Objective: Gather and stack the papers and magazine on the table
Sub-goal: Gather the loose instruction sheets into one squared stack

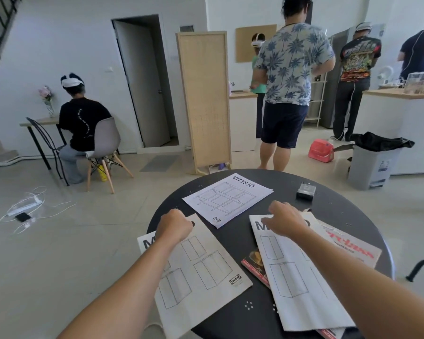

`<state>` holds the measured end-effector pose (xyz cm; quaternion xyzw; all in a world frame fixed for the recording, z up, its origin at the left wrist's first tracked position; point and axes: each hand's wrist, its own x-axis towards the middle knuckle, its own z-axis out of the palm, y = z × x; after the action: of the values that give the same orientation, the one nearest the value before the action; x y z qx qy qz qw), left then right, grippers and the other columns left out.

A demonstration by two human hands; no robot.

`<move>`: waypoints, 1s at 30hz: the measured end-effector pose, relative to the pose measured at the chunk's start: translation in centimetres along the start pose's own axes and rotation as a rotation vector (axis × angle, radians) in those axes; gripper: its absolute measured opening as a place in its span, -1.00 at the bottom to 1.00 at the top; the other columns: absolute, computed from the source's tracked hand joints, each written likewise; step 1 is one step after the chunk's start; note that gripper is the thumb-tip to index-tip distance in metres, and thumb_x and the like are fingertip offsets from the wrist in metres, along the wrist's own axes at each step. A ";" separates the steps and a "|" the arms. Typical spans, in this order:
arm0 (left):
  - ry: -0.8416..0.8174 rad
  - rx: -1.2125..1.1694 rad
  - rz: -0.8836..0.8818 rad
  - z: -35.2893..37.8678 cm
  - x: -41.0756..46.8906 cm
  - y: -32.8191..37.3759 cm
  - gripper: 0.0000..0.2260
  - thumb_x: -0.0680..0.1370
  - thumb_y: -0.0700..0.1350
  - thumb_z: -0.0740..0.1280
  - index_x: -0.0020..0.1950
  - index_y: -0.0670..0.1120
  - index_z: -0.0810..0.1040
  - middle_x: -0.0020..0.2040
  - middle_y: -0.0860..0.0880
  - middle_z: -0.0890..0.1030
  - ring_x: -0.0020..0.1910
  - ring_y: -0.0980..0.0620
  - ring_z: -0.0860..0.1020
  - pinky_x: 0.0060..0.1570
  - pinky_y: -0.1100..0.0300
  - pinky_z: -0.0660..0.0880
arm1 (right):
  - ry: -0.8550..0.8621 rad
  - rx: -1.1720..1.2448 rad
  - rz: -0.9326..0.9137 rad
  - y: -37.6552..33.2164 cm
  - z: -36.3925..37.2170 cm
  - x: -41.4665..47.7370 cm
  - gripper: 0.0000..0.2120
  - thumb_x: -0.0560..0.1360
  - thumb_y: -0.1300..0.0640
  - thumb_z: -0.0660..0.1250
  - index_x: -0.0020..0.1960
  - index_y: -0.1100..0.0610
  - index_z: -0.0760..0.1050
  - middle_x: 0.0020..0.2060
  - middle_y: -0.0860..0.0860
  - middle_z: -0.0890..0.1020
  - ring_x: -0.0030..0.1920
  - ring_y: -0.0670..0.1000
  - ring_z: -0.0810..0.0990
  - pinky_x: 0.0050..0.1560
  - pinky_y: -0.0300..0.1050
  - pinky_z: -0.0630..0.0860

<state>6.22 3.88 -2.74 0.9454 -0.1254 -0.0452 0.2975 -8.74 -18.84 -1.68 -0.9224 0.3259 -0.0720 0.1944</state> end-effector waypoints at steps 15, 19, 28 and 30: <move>-0.071 0.242 0.146 1.2 13.1 0.9 -0.76 0.51 -0.05 0.33 0.07 -0.19 0.56 0.10 -0.17 0.61 0.07 -0.19 0.56 -0.08 0.07 0.49 | -0.110 -0.146 -0.122 -7.7 5.7 7.8 -0.50 0.52 -0.13 0.33 0.35 0.12 0.42 0.30 0.12 0.45 0.32 0.16 0.39 0.26 0.08 0.44; -0.085 0.303 0.149 2.9 15.4 1.3 -0.70 0.55 -0.02 0.31 0.17 -0.20 0.52 0.25 -0.17 0.50 0.21 -0.21 0.49 0.05 0.02 0.46 | -0.144 -0.198 -0.132 -7.5 6.9 9.4 -0.43 0.45 -0.21 0.39 0.34 0.09 0.45 0.28 0.10 0.44 0.30 0.15 0.39 0.23 0.07 0.45; -0.065 0.356 0.137 4.7 17.7 1.7 -0.72 0.57 -0.06 0.32 0.21 -0.18 0.52 0.29 -0.20 0.49 0.25 -0.19 0.45 0.04 0.03 0.44 | -0.129 -0.156 -0.144 -7.2 7.5 10.4 -0.42 0.41 -0.24 0.42 0.30 0.06 0.47 0.26 0.06 0.43 0.27 0.11 0.39 0.23 0.08 0.47; -0.049 0.298 0.138 4.8 17.8 1.9 -0.89 0.56 -0.14 0.29 -0.01 -0.19 0.51 0.15 -0.23 0.57 0.12 -0.22 0.54 -0.13 0.05 0.42 | -0.131 -0.142 -0.144 -6.9 7.5 10.4 -0.43 0.41 -0.23 0.42 0.29 0.06 0.47 0.24 0.06 0.44 0.26 0.11 0.39 0.22 0.07 0.48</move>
<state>22.26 -4.97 -5.78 0.9668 -0.2024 -0.0285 0.1534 5.21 -18.12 -5.63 -0.9575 0.2498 -0.0018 0.1439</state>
